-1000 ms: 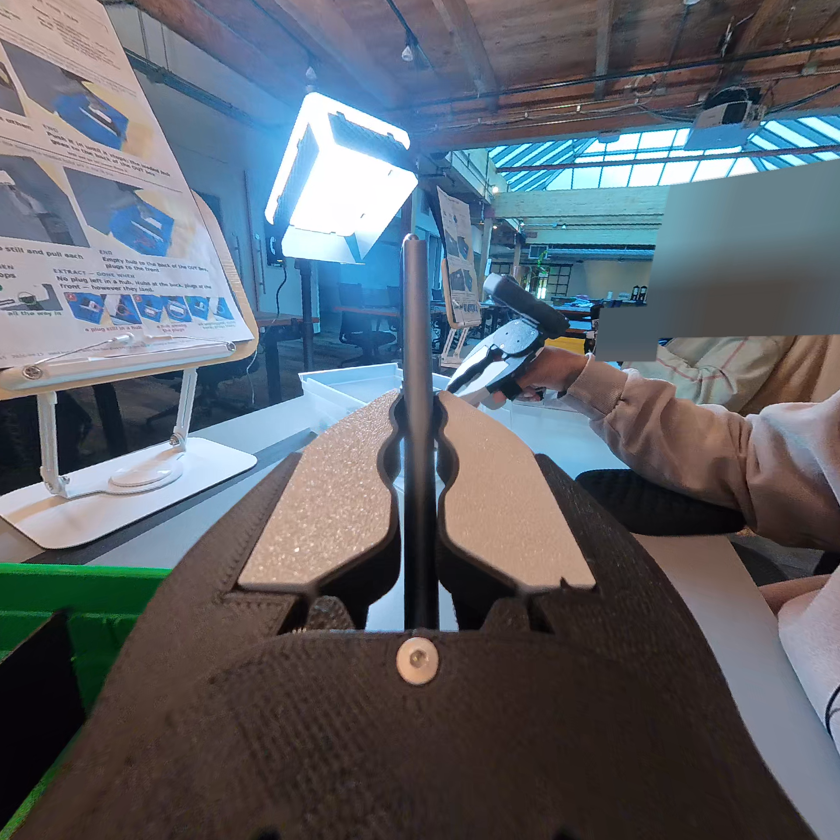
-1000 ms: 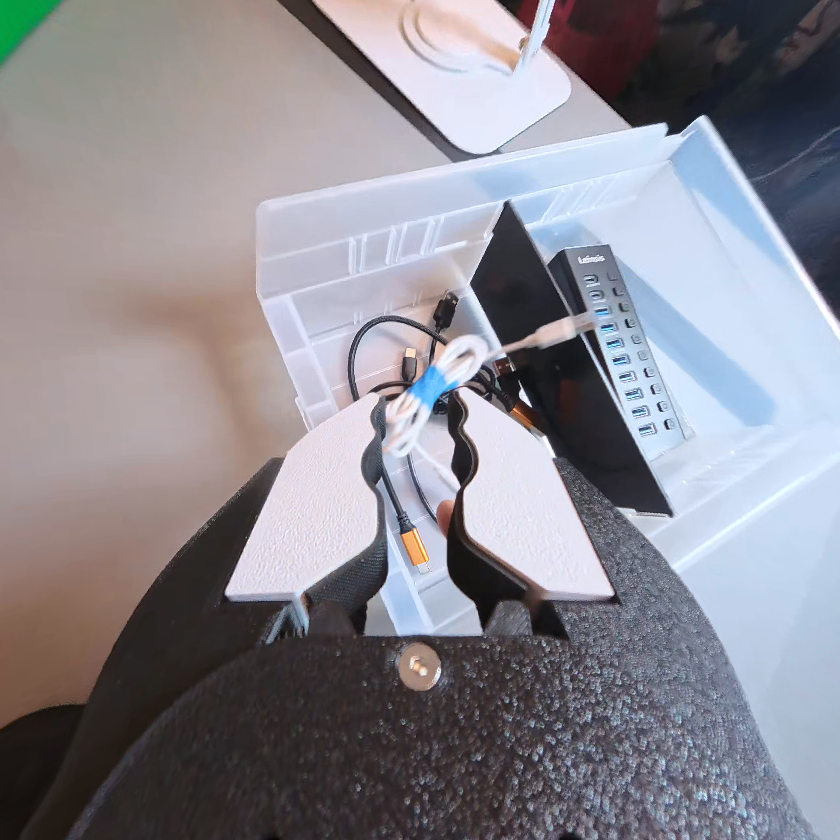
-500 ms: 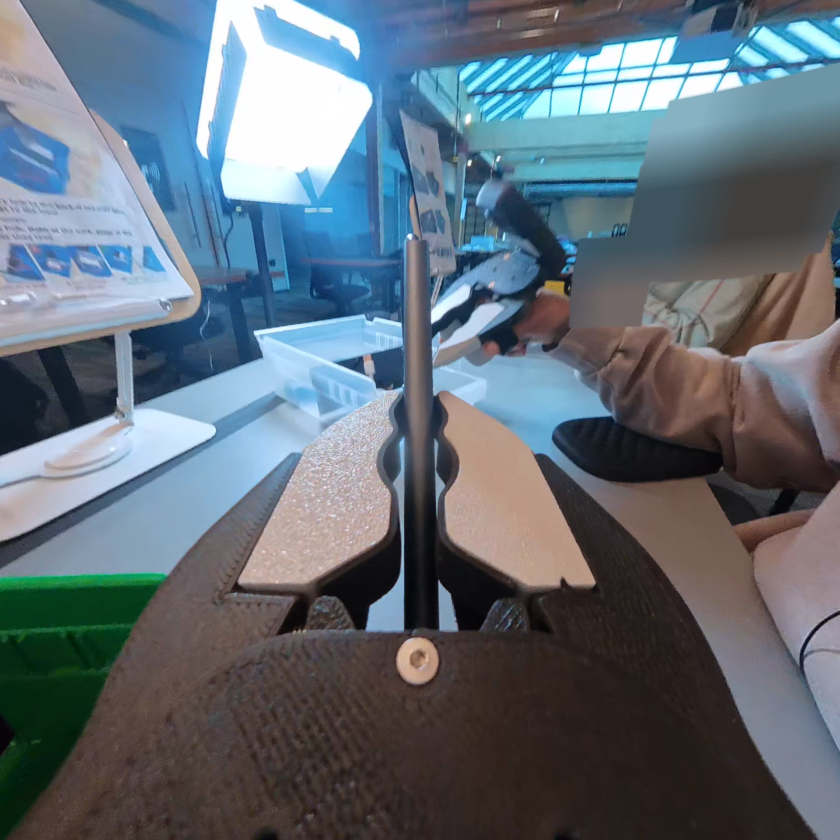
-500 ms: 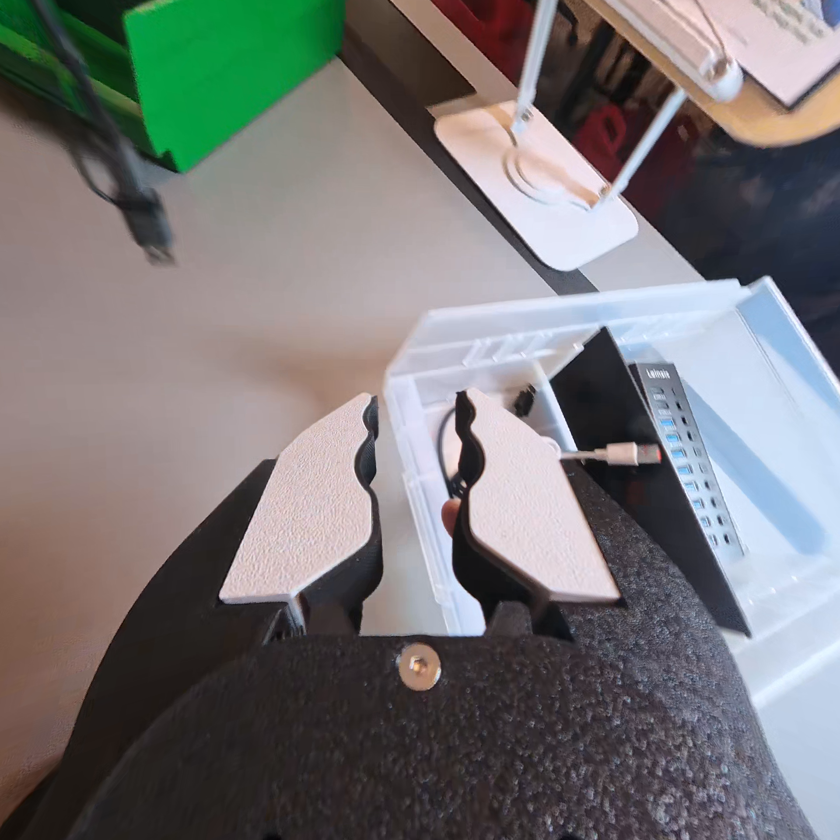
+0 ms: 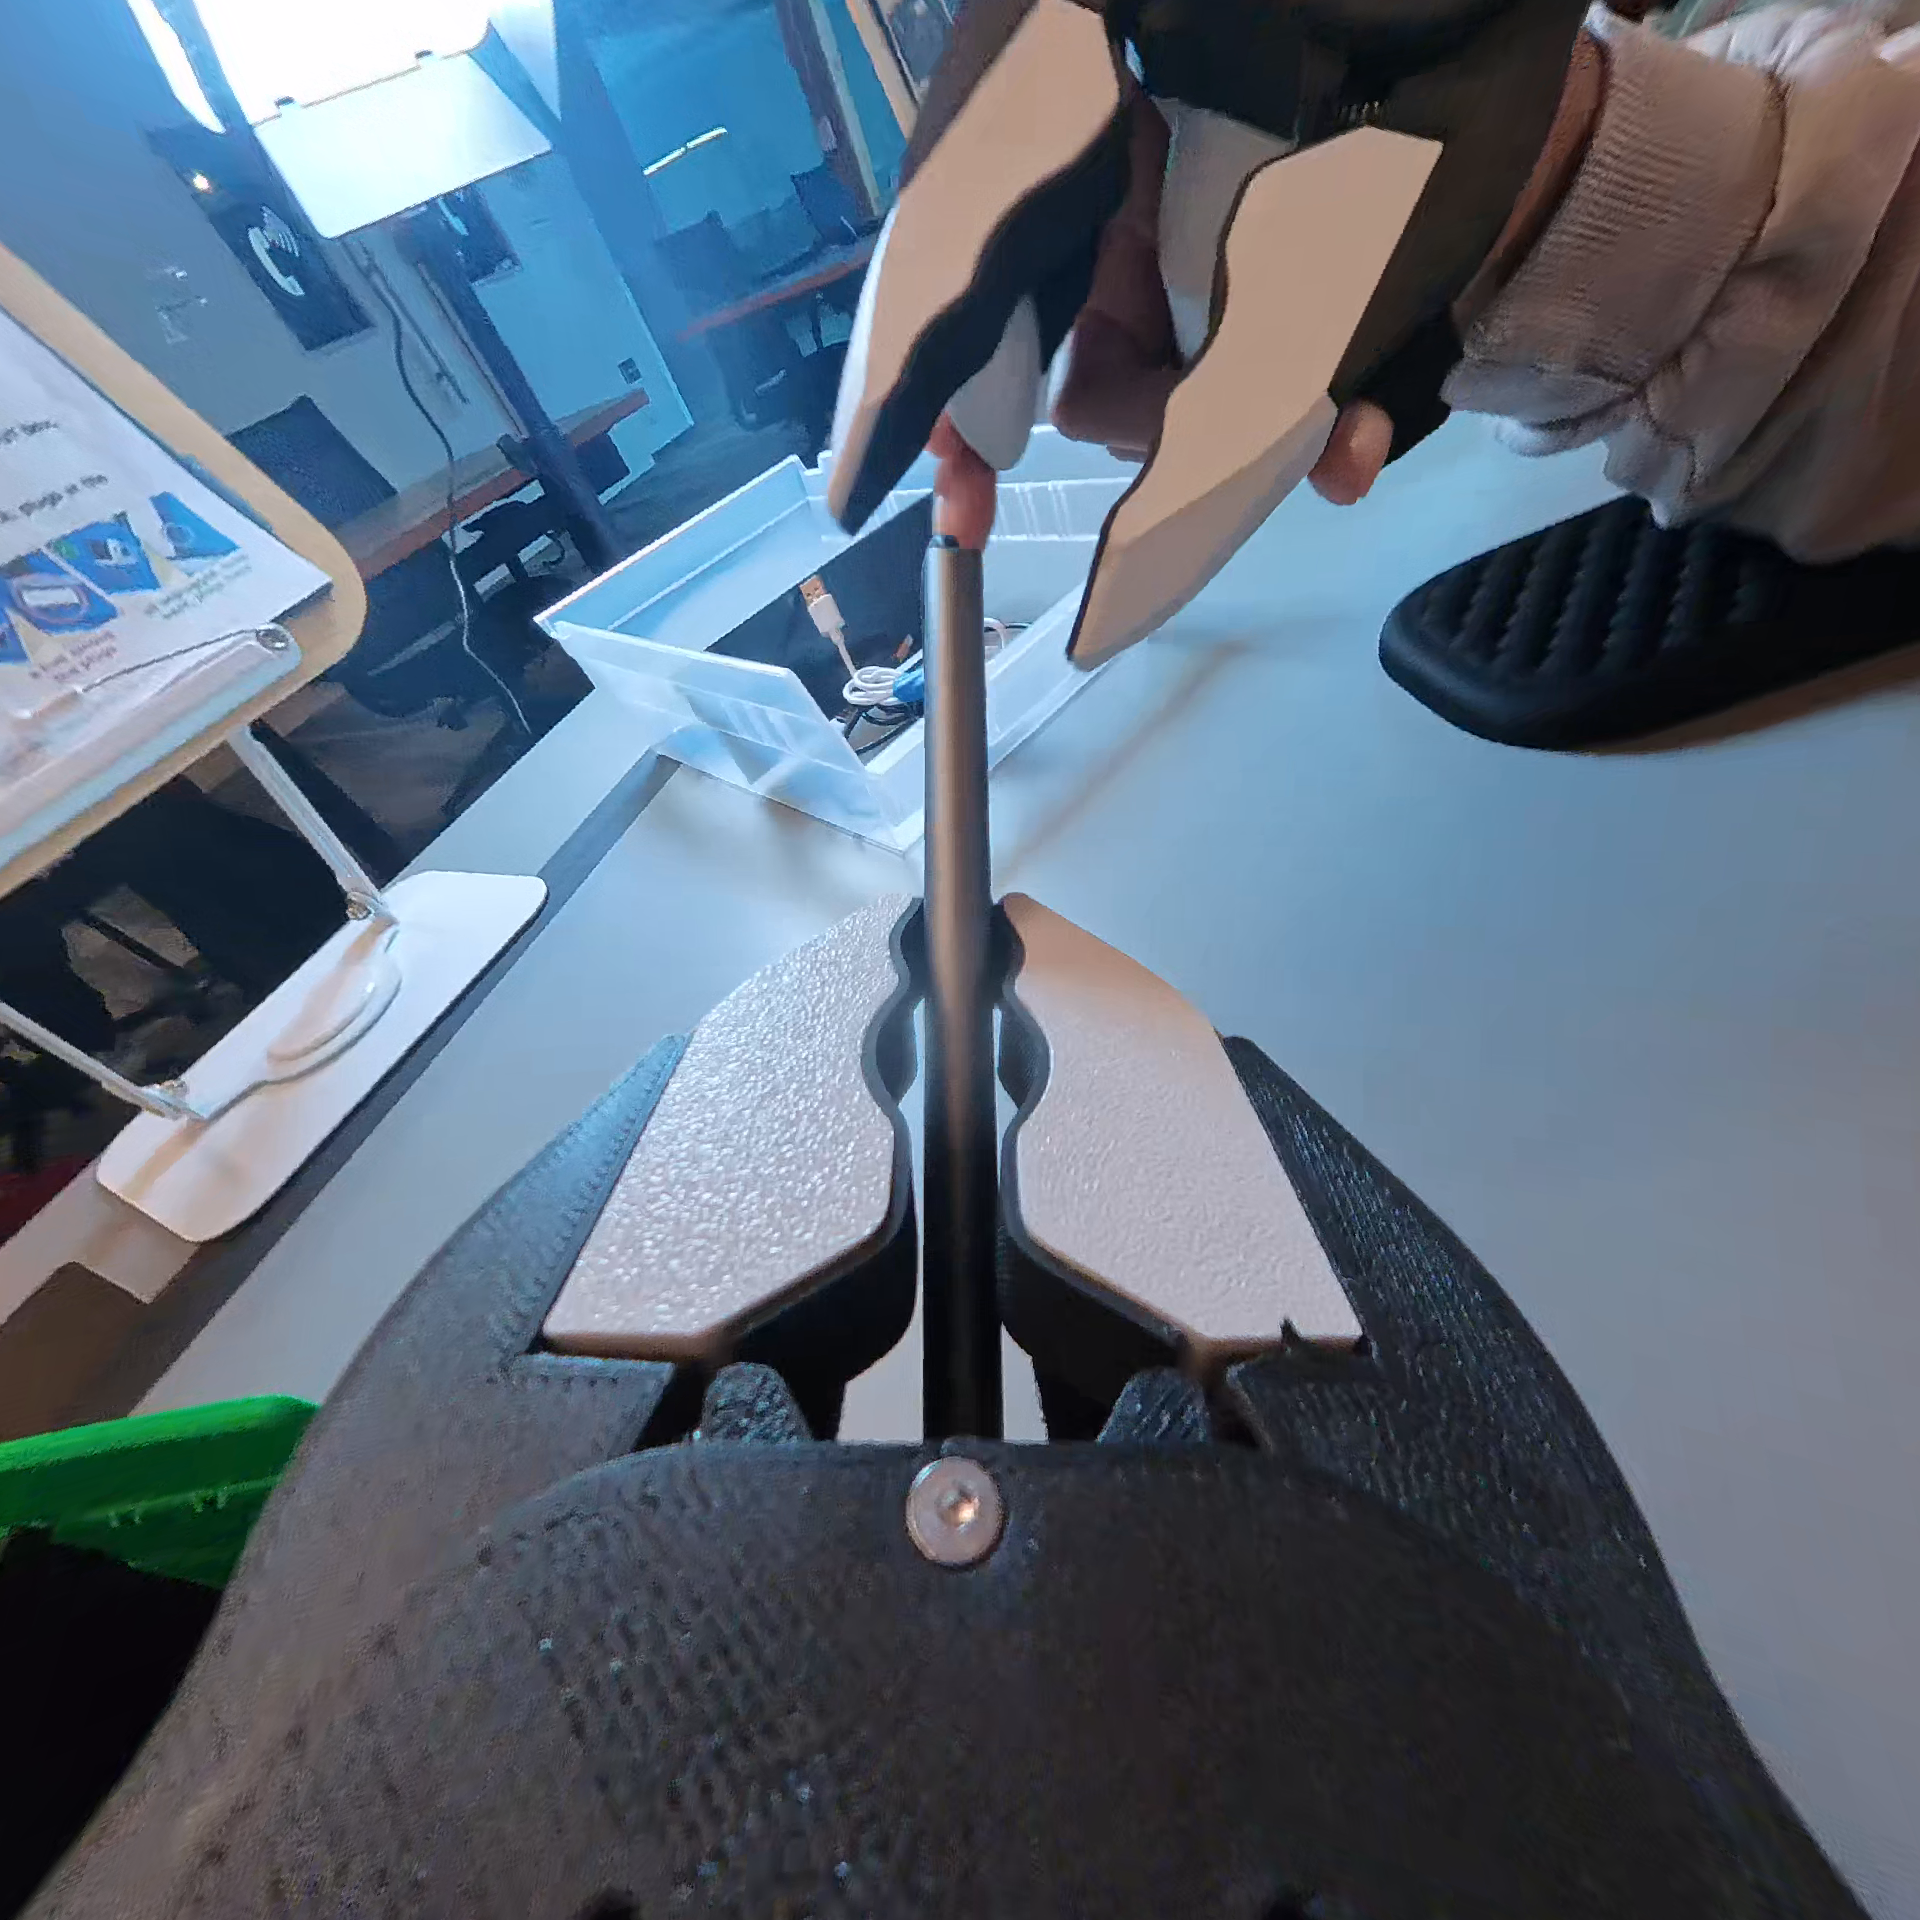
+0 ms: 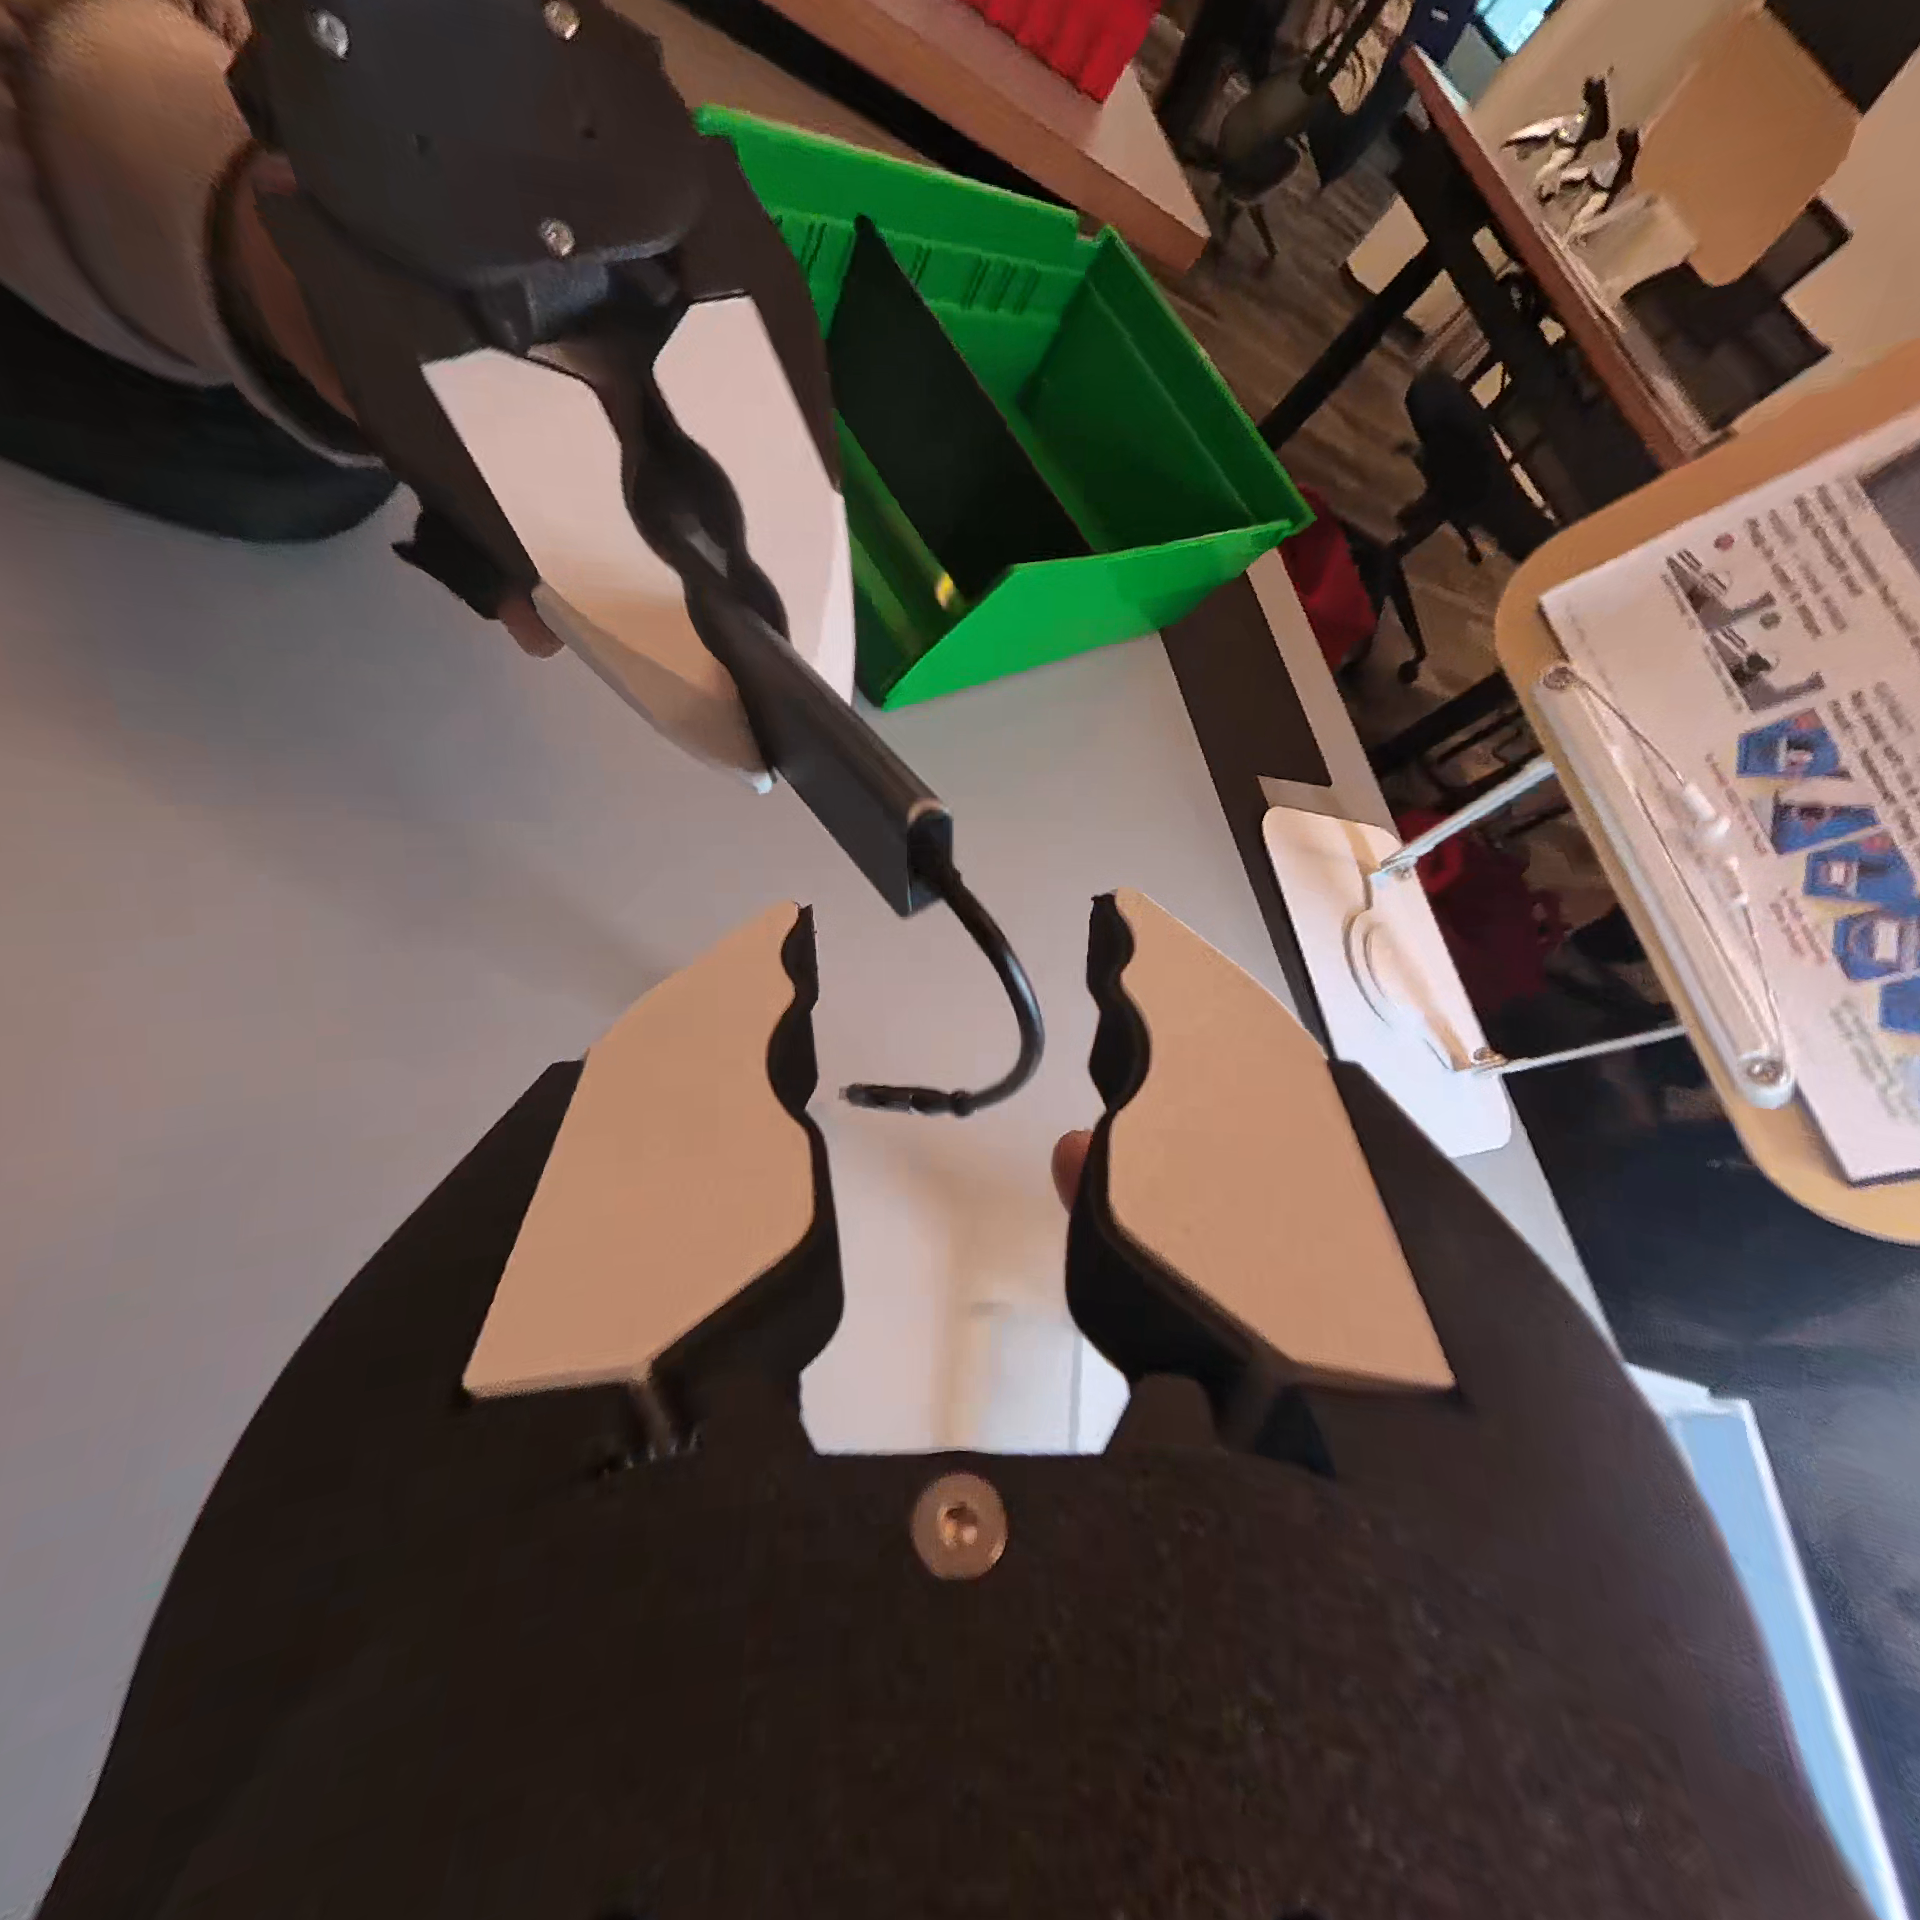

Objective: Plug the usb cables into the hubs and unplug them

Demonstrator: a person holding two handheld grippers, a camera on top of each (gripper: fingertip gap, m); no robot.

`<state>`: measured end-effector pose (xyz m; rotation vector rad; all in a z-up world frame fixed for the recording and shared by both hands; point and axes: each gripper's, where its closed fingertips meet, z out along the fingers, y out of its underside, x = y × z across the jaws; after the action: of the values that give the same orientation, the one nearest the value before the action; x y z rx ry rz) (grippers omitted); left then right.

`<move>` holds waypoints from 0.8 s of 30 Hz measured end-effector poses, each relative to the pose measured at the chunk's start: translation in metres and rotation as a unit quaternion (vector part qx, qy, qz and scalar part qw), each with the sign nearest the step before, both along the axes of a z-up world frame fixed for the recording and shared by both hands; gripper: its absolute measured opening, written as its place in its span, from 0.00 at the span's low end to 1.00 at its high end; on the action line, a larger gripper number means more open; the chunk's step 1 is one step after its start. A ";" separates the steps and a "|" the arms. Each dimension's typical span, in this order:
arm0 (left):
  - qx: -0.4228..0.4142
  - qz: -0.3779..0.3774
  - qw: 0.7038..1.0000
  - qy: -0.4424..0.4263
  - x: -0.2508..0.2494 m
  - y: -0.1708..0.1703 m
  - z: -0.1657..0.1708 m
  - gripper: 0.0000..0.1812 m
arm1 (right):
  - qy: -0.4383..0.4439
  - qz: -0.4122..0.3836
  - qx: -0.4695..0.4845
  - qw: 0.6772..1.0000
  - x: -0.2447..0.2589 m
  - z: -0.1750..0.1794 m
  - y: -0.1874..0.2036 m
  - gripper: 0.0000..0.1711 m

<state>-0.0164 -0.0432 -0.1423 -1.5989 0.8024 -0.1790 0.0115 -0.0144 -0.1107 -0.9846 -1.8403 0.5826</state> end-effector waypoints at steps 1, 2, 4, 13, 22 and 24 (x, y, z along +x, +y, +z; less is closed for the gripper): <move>0.004 -0.003 1.000 0.012 0.003 -0.001 -0.001 0.06 | -0.010 0.007 0.014 1.000 -0.001 -0.004 -0.004 0.29; 0.007 -0.006 1.000 0.025 0.005 -0.002 -0.002 0.06 | -0.015 0.017 0.029 0.999 -0.003 -0.007 -0.008 0.29; 0.012 -0.011 0.999 0.052 0.010 -0.004 -0.005 0.06 | -0.029 0.046 0.067 0.996 -0.003 -0.014 -0.017 0.23; 0.032 0.026 0.999 0.005 -0.011 0.000 0.017 0.09 | -0.080 0.064 0.101 0.990 0.018 0.021 0.004 0.08; 0.026 0.071 0.981 -0.181 -0.083 0.000 0.050 0.05 | -0.105 -0.151 0.093 0.979 0.062 0.093 0.191 0.06; 0.026 0.071 0.978 -0.195 -0.086 0.000 0.051 0.04 | -0.092 -0.195 0.101 0.971 0.066 0.091 0.234 0.06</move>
<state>-0.1025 -0.0430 -0.0911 -1.5012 0.3854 -0.3537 0.0780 0.2201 -0.0196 -1.2502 -1.7571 0.0659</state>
